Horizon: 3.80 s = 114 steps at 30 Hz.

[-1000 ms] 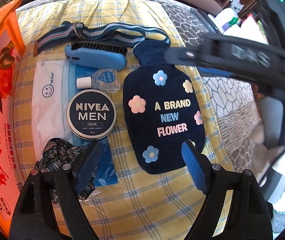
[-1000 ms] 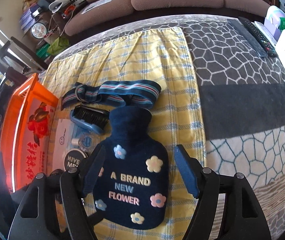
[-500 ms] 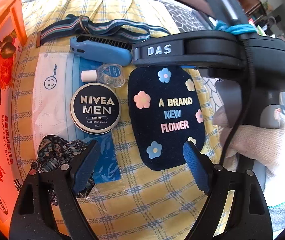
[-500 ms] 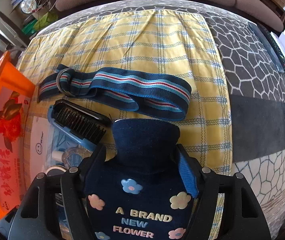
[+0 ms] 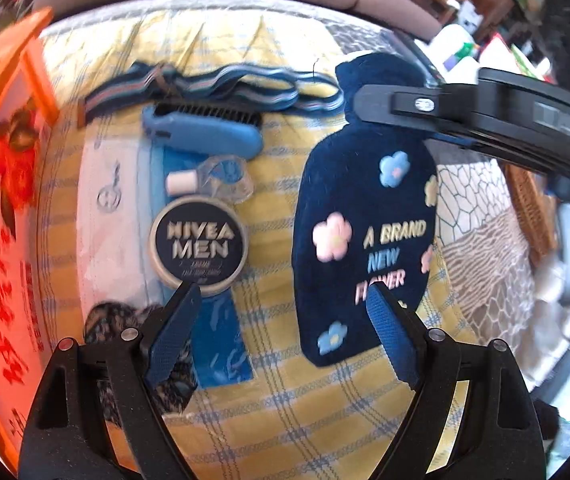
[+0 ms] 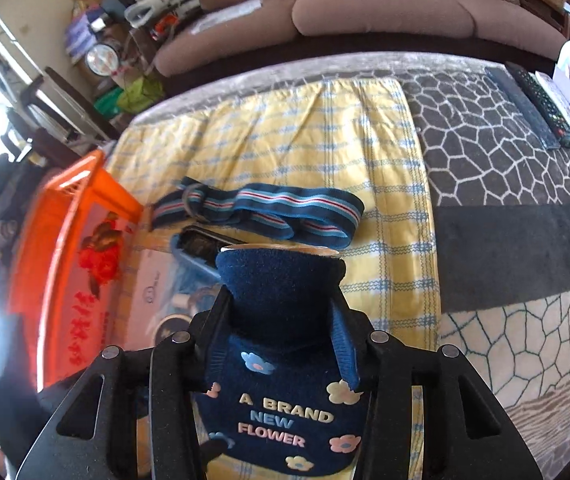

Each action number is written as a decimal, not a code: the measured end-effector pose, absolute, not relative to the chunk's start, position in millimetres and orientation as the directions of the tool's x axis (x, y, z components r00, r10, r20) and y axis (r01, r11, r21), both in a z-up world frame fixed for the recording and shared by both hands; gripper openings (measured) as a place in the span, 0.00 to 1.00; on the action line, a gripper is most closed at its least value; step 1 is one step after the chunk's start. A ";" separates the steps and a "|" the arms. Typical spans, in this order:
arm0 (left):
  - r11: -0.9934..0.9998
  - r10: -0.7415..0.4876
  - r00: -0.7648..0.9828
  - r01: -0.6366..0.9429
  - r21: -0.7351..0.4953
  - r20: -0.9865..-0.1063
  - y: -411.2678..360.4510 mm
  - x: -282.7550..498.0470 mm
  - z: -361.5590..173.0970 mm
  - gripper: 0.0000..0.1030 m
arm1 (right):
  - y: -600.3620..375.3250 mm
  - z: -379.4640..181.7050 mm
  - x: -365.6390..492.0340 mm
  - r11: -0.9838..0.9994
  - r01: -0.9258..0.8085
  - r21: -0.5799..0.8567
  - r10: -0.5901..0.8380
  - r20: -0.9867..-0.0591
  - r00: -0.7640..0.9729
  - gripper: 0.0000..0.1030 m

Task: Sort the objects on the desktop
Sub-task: 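Grasp the navy hot-water bottle cover by its neck with the right tool, then lift the navy cover with the right tool, then carry the navy cover with the right tool over the orange basket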

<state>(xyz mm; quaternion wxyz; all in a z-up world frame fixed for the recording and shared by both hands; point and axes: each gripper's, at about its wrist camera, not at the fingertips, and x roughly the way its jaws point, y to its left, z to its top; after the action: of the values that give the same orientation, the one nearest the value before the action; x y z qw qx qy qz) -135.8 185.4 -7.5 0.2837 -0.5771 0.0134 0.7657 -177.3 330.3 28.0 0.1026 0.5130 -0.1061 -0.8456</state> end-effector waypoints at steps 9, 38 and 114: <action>-0.752 0.478 -0.150 -0.579 -0.315 -0.865 217.4 -127.2 -3.7 0.64 | 349.4 63.4 -130.1 -0.911 0.144 0.385 -0.400 -0.750 -0.527 0.43; -0.774 0.471 -0.073 -0.512 -0.372 -0.879 192.9 -132.7 -11.9 0.46 | 333.5 -22.4 -212.8 -0.993 -0.054 0.103 -0.084 -0.956 -0.281 0.68; -0.480 0.766 -0.090 -0.738 -0.475 -0.636 142.8 -116.0 128.5 0.21 | 331.7 144.0 -102.4 -0.863 0.226 0.452 -0.493 -0.658 -0.569 0.43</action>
<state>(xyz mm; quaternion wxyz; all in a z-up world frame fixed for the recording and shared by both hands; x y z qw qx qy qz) -116.0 142.8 128.5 0.5095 -0.4421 -0.0163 0.7380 -102.4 331.7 144.0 0.2065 0.4158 -0.1609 -0.8710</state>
